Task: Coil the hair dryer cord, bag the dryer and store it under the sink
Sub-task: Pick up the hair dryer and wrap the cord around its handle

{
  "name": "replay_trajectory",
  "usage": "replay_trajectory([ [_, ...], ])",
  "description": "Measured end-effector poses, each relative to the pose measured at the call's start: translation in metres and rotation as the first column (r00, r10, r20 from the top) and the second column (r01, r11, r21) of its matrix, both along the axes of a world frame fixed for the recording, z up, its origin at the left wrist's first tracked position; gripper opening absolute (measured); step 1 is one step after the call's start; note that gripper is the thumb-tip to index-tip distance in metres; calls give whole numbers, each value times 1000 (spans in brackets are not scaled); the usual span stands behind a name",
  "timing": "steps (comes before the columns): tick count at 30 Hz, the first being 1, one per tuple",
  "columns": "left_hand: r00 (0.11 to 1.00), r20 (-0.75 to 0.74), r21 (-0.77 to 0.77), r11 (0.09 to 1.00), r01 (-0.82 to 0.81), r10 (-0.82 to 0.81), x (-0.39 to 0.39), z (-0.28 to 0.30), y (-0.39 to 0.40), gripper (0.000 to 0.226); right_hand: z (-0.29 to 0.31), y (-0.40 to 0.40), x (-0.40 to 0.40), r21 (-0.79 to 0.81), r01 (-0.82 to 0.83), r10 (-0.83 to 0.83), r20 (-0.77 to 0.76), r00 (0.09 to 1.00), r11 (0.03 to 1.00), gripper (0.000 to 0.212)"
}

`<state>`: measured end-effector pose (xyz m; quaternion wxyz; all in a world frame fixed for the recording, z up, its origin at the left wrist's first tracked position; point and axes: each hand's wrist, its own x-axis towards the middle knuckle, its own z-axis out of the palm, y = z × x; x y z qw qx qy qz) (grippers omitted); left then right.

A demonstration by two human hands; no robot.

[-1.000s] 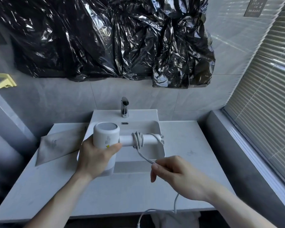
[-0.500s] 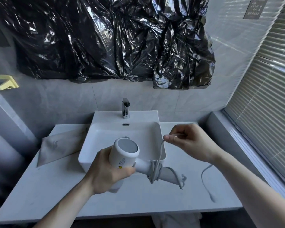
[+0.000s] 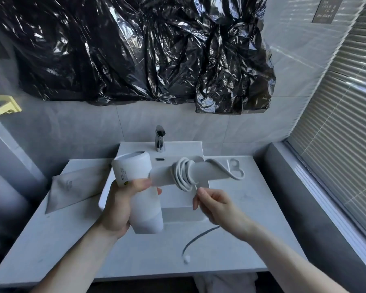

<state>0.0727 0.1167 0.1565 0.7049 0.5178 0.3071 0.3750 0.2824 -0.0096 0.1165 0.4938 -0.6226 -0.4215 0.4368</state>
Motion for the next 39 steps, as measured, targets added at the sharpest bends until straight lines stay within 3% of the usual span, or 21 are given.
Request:
replay_trajectory([
  [4, 991, -48, -7, 992, -128, 127, 6, -5, 5, 24, 1, -9, -26, -53, -45, 45, -11, 999, 998, 47],
  [9, 955, -162, 41, 969, -244, 247, 4, -16, 10, 28, 25, -29, -34, -180, -143, 135, -55, 989, 973, 49],
  [11, 937, -222, 112, 962, -249, 268, 1, -21, 11, 30, 36, -35, -36, -206, -144, 148, 3, 989, 968, 48],
  [16, 900, -359, 344, 931, -119, 248, 1, -30, 5, 18, 65, -46, -37, -226, -160, 237, 368, 899, 961, 39],
  [19, 865, -442, 438, 899, -23, 237, -1, -37, 8, 23, 76, -44, -29, -195, -167, 242, 475, 846, 966, 38],
  [22, 847, -516, 399, 910, 109, 124, -6, -39, 10, 42, 84, -35, -12, -136, -122, 176, 534, 827, 983, 37],
  [26, 851, -522, 310, 918, 249, -55, -14, -31, 5, 31, 83, -19, 16, -52, -60, 79, 575, 814, 997, 38],
  [30, 869, -442, 236, 906, 352, -223, -16, -24, -1, 17, 70, -3, 37, -6, 6, -3, 408, 913, 1000, 37],
  [32, 890, -376, 221, 908, 356, -257, -17, -22, -2, 28, 61, 3, 41, -4, 24, -22, 282, 959, 1000, 33],
  [34, 919, -307, 197, 928, 316, -248, -18, -18, -2, 48, 48, 7, 40, 0, 16, -16, 136, 991, 1000, 35],
  [37, 961, -195, 132, 966, 223, -195, -14, -11, -3, 38, 14, 7, 29, 64, -2, 9, -115, 993, 998, 47],
  [39, 978, -123, 60, 982, 178, -169, -9, -10, -5, 35, -11, 7, 13, 89, 22, -4, -199, 980, 996, 42],
])
